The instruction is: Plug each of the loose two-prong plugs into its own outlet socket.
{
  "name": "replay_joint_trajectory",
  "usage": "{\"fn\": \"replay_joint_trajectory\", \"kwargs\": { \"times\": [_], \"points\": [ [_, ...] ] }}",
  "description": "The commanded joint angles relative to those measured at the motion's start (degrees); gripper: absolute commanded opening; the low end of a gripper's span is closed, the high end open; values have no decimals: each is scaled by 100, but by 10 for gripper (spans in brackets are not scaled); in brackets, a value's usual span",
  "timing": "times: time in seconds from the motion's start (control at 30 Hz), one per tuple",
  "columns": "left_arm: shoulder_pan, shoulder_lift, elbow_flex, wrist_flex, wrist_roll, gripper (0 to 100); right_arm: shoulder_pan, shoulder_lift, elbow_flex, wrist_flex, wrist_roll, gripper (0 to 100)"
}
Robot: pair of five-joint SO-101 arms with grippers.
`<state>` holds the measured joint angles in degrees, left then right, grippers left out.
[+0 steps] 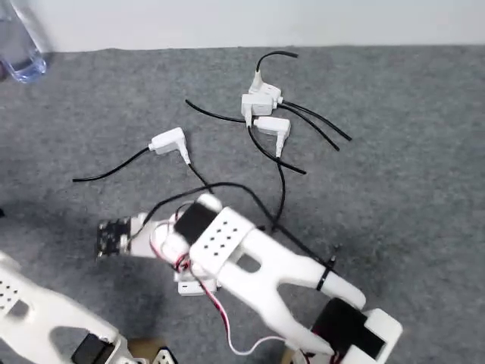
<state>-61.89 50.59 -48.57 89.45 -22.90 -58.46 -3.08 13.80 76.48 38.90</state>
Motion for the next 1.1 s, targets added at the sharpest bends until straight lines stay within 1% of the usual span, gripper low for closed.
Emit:
{"fn": "replay_joint_trajectory", "kwargs": {
  "times": [0.0, 0.13, 0.27, 0.4, 0.53, 0.67, 0.8, 0.9, 1.07],
  "points": [
    [79, 281, -224, 167, -53, 411, -242, -31, -70, -119, -141, 9],
    [9, 624, -233, -88, -62, 411, -286, -13, -299, 127, -229, 9],
    [-70, 835, -215, -299, -62, 411, -286, 40, -211, 127, -229, 9],
    [-105, 1046, -233, -325, -70, 411, -303, 31, -211, -22, -229, 9],
    [-114, 1292, -233, -325, -334, 411, -523, 40, -202, -31, -211, 9],
    [-114, 1495, -233, -325, -413, 411, -585, 40, -264, -66, -193, 9],
    [-114, 1635, -233, -334, -448, 411, -585, 40, -281, -66, 79, 9],
    [-114, 1758, -233, -334, -615, 411, -523, 40, -360, -48, 193, 9],
    [-114, 1925, -233, -536, -624, 411, -462, 48, -404, -22, 404, 9]
  ]
}}
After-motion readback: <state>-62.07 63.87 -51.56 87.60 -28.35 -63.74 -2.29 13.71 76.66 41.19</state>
